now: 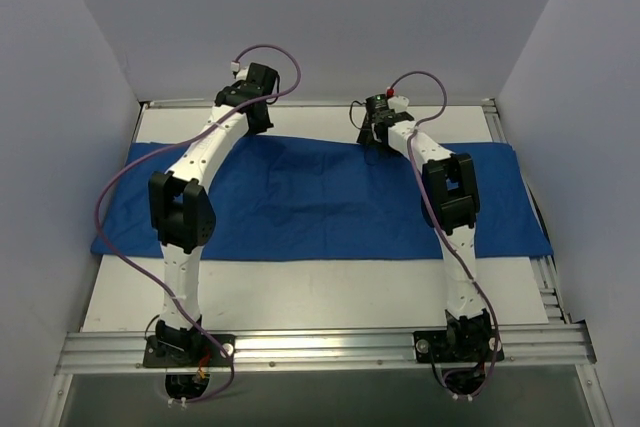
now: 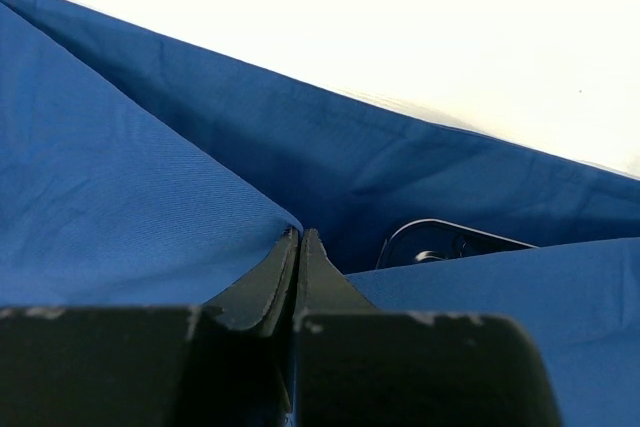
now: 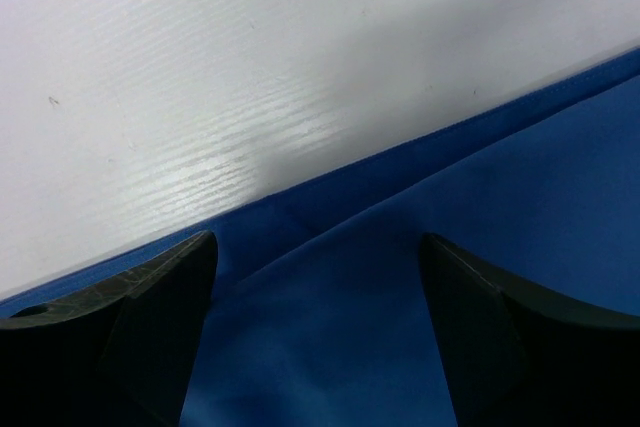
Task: Open and lay out the surgical kit
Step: Open the surgical kit at the center of the board.
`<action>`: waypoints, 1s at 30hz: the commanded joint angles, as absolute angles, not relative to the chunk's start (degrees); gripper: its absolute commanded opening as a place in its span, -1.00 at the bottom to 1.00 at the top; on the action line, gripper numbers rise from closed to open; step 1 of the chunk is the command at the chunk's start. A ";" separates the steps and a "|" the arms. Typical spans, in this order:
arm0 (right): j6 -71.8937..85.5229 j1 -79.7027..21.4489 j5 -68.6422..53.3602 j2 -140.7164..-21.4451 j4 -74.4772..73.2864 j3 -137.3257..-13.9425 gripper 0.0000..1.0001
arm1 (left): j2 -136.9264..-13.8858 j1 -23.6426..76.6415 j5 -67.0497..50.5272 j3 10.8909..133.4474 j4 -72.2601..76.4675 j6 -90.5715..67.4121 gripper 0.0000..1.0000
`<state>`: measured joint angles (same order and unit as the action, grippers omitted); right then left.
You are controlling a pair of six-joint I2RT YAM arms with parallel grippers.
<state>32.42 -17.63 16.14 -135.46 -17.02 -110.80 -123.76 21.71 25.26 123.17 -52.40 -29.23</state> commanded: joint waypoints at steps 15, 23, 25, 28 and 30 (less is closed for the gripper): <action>34.63 -15.03 20.12 -136.14 -21.53 -113.20 0.57 | -117.77 22.41 25.75 120.50 -47.02 -27.16 -0.95; 35.59 -13.27 22.15 -135.62 -22.24 -111.98 0.11 | -117.95 22.41 25.75 120.32 -46.76 -27.33 -0.95; 35.94 -12.49 21.97 -135.35 -21.97 -111.54 -0.06 | -118.04 22.50 25.84 120.23 -46.76 -27.33 -0.95; 36.12 -11.78 21.89 -135.44 -21.97 -111.36 -0.14 | -118.04 22.41 25.93 120.06 -46.76 -27.33 -0.95; 36.21 -11.08 21.97 -135.61 -22.06 -111.27 -0.19 | -118.04 22.41 26.02 119.97 -46.58 -27.33 -0.95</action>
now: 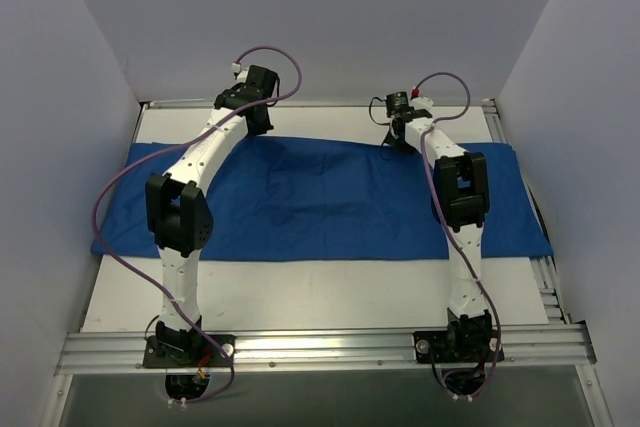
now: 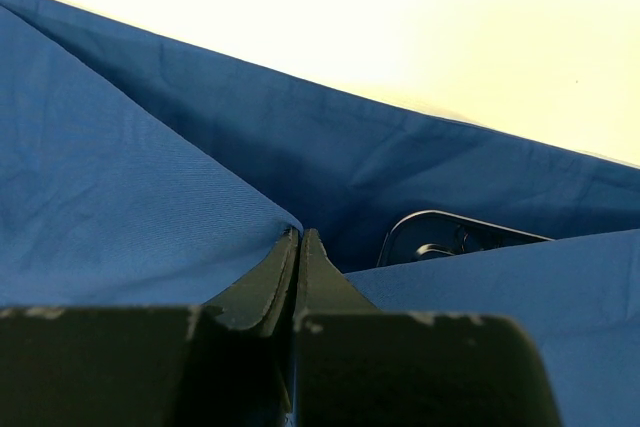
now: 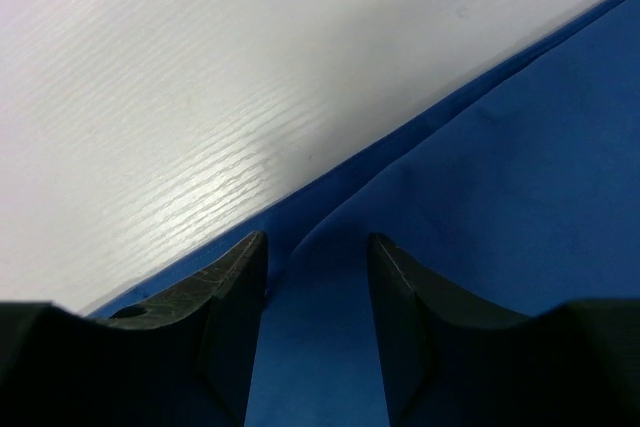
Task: Open and lay out the surgical kit
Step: Open the surgical kit at the center of the board.
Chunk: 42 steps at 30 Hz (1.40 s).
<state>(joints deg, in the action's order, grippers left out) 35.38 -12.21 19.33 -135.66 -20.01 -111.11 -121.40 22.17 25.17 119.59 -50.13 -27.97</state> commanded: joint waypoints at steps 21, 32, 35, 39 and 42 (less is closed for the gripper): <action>37.26 -8.35 20.04 -138.08 -21.80 -111.18 -0.31 | -117.33 22.41 26.10 119.44 -46.41 -27.16 -0.95; 38.06 -7.91 20.04 -138.78 -21.53 -111.45 -0.50 | -117.25 22.24 25.84 119.00 -46.14 -27.16 -0.95; 38.14 -7.82 20.56 -138.60 -22.06 -111.36 -0.70 | -117.33 22.32 26.10 118.92 -46.05 -27.16 -0.95; 38.23 -7.56 21.53 -137.12 -22.50 -111.18 -0.98 | -117.25 22.32 26.72 118.65 -46.05 -26.90 -0.95; 38.15 -7.30 22.50 -134.92 -22.94 -110.75 -1.00 | -116.98 22.15 28.64 118.13 -45.79 -26.63 -0.95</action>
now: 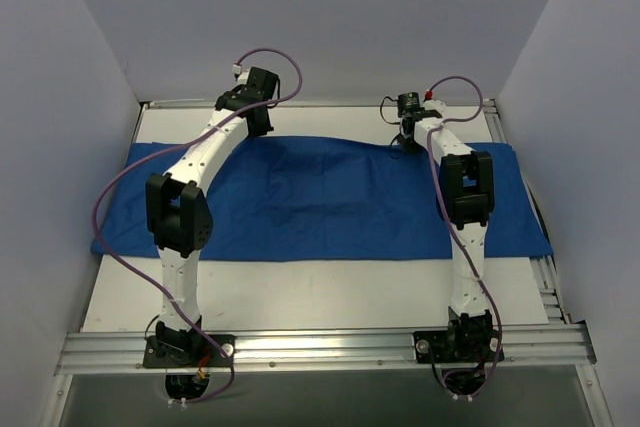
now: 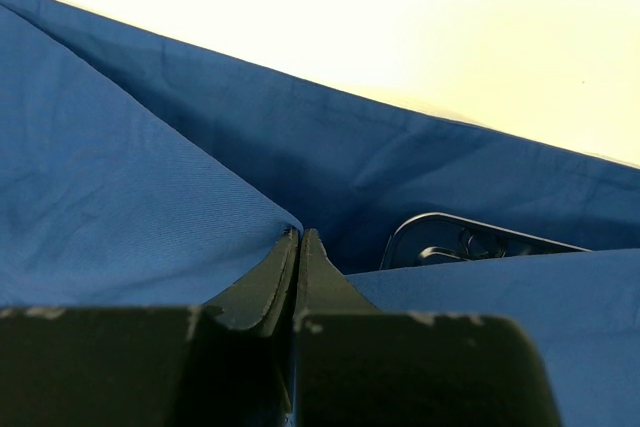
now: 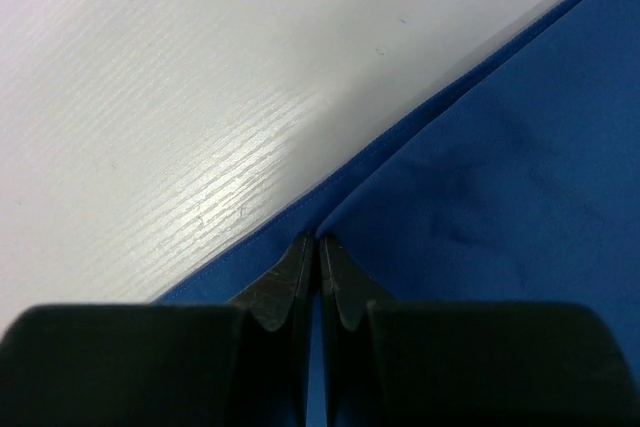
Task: Open and lay out the surgical kit
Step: Open the surgical kit at the center of the board.
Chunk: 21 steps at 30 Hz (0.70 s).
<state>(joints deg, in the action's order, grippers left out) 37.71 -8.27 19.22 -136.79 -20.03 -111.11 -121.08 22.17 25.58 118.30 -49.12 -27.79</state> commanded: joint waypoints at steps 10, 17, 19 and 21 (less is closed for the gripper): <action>37.44 -5.98 26.37 -122.97 -23.73 -104.25 -1.00 | -115.58 21.18 32.34 113.56 -45.26 -26.89 -0.95; 38.06 -5.80 26.02 -111.72 -23.47 -93.54 -1.00 | -112.24 20.92 33.22 109.69 -44.47 -26.98 -0.95; 38.32 -5.80 25.84 -106.89 -23.55 -91.07 -1.00 | -110.13 21.09 33.22 107.76 -44.56 -27.07 -0.95; 38.06 -5.80 26.01 -101.90 -24.08 -87.21 -1.00 | -107.33 21.36 33.14 106.27 -45.00 -27.77 -0.95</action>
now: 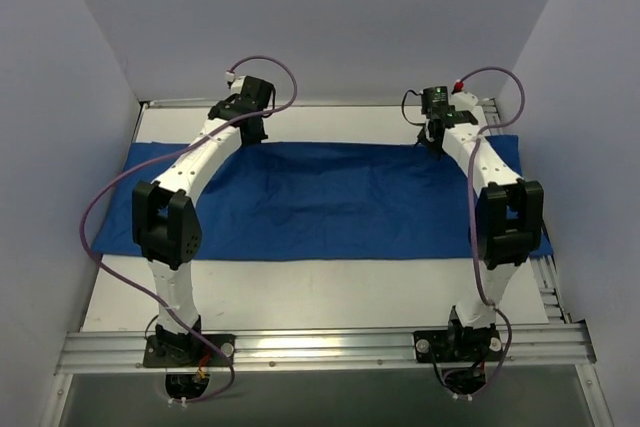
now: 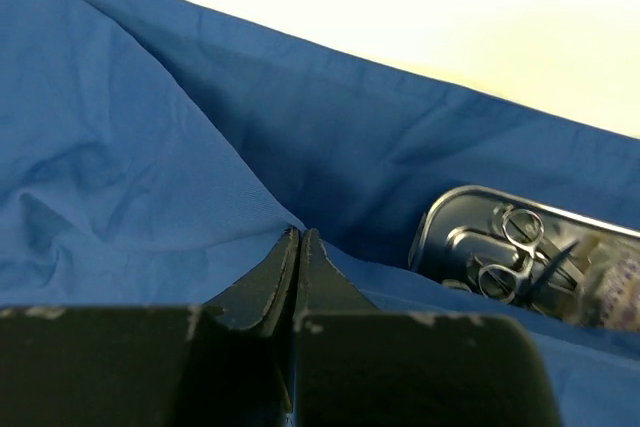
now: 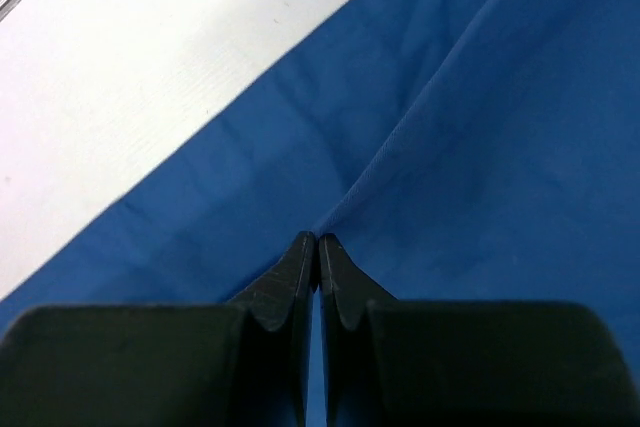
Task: Open and lay out the surgical kit
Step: Open the surgical kit at the center of the board.
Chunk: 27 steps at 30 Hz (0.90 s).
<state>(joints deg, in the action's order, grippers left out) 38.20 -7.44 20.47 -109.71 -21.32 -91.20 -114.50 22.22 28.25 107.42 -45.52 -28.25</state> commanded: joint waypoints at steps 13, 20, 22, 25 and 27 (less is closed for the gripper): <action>38.49 -6.77 22.33 -57.16 -47.07 -66.81 -1.00 | -76.57 27.33 32.36 85.53 -76.62 -46.03 -0.95; 41.75 -6.59 15.49 -33.09 -65.99 -70.92 -1.00 | -52.78 27.86 21.91 74.80 -93.85 -58.70 -0.94; 39.65 -6.59 13.99 -29.38 -67.50 -72.33 -1.00 | -48.89 27.77 19.87 74.27 -95.01 -58.98 -0.86; 35.69 -6.86 11.43 -24.18 -67.59 -76.11 -0.86 | -41.06 27.77 14.17 72.25 -94.92 -61.24 -0.71; 35.16 -6.94 9.76 -22.07 -67.68 -77.43 -0.85 | -35.61 27.77 10.12 69.89 -94.83 -62.75 -0.67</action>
<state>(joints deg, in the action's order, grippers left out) 39.31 -7.68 6.68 -23.86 -64.05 -75.09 -41.04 28.71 12.08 72.44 -72.71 -59.68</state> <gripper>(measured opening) 0.070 0.154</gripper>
